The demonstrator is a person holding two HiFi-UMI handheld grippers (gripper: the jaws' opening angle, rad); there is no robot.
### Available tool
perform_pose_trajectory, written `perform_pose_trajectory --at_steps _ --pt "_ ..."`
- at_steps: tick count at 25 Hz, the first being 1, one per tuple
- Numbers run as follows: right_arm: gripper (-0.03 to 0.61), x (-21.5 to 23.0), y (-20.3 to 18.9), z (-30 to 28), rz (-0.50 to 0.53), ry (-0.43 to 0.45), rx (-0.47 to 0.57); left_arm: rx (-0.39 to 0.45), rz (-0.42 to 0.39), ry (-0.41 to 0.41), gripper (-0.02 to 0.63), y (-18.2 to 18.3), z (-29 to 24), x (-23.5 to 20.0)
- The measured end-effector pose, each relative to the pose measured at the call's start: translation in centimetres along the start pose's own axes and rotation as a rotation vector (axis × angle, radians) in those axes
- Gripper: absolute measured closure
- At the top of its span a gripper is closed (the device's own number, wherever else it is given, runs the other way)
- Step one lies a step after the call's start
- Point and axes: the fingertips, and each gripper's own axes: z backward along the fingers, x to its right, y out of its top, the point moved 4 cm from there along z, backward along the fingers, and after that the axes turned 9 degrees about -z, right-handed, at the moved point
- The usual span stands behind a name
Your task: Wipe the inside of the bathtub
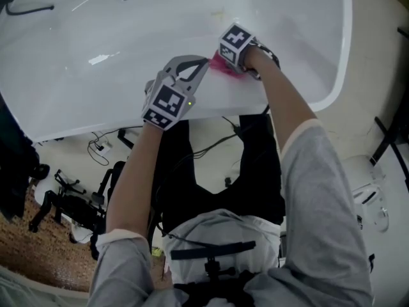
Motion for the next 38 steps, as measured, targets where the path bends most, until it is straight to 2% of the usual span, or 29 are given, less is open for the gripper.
perform_pose_trajectory --at_steps 2,4,6,8,12,15,17,18,21,22,27,30,33,35,36,38 --pt "0.512 0.0 0.3 -0.2 0.029 -0.002 -0.019 -0.007 0.002 -0.004 0.611 -0.5 -0.1 0.0" --pt "0.511 0.9 0.0 -0.2 0.006 -0.004 -0.021 -0.009 0.001 -0.01 0.611 -0.6 -0.4 0.1" --pt "0.511 2.7 -0.8 -0.1 -0.028 -0.042 -0.023 -0.005 0.001 -0.02 0.611 -0.5 -0.9 0.5" --pt "0.511 4.7 -1.7 0.1 -0.04 -0.115 -0.041 0.002 0.002 -0.032 0.611 -0.3 -1.5 1.0" --pt "0.511 8.5 -3.9 1.0 -0.022 -0.347 -0.123 0.018 0.005 -0.051 0.611 0.3 -2.8 1.7" --pt "0.514 9.1 -4.1 1.0 0.022 -0.402 -0.139 0.022 0.009 -0.067 0.611 0.3 -3.7 1.7" --pt "0.515 8.7 -3.3 0.5 0.034 -0.366 -0.118 0.017 0.007 -0.076 0.611 -0.1 -4.0 1.6" --pt "0.515 8.3 -2.7 0.1 0.021 -0.318 -0.091 0.014 0.007 -0.078 0.611 -0.3 -4.0 1.5" --pt "0.515 6.1 -0.3 -1.2 -0.056 -0.103 0.011 0.001 0.0 -0.087 0.611 -0.9 -4.1 1.2" --pt "0.515 5.5 0.3 -1.5 -0.064 -0.062 0.027 -0.005 -0.005 -0.091 0.611 -1.1 -4.2 1.0" --pt "0.514 5.2 1.5 -2.3 0.0 -0.065 -0.007 -0.023 -0.019 -0.091 0.611 -2.1 -4.7 -0.4" --pt "0.514 7.0 1.2 -2.6 -0.012 -0.164 -0.034 -0.03 -0.027 -0.089 0.611 -2.8 -5.3 -0.8" --pt "0.514 9.4 0.1 -2.0 -0.029 -0.377 -0.111 -0.04 -0.046 -0.096 0.611 -3.5 -6.1 -1.4" --pt "0.514 10.1 -0.2 -2.1 0.003 -0.471 -0.151 -0.043 -0.052 -0.097 0.611 -3.8 -6.3 -1.8" --pt "0.515 10.2 -0.1 -2.3 0.019 -0.483 -0.156 -0.043 -0.054 -0.098 0.611 -3.9 -6.4 -2.0" --pt "0.515 10.1 0.5 -2.6 0.015 -0.448 -0.132 -0.044 -0.062 -0.101 0.611 -4.1 -6.6 -2.2"
